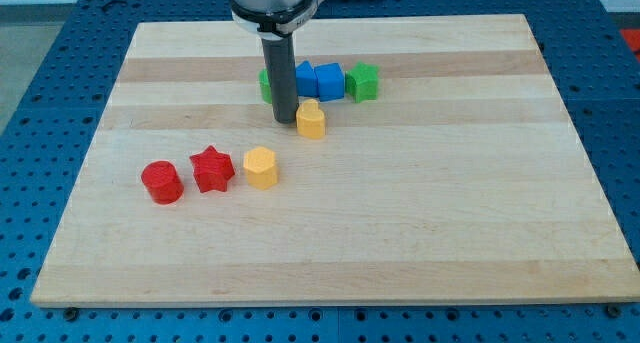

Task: Slide the yellow heart slightly up

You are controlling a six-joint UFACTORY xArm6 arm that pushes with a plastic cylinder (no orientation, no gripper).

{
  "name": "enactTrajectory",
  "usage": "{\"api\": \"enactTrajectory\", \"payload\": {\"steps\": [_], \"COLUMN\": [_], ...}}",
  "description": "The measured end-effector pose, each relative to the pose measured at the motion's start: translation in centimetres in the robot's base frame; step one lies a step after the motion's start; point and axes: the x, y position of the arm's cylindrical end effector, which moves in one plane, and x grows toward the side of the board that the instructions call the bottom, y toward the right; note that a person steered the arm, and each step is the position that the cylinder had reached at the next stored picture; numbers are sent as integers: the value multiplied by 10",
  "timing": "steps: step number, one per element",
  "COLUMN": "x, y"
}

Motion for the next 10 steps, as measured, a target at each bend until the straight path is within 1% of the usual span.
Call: {"api": "enactTrajectory", "payload": {"steps": [1, 2, 3, 4, 5, 7, 9, 10], "x": [39, 42, 44, 47, 47, 14, 6, 9], "y": [-26, -26, -12, 19, 19, 19, 19, 19]}}
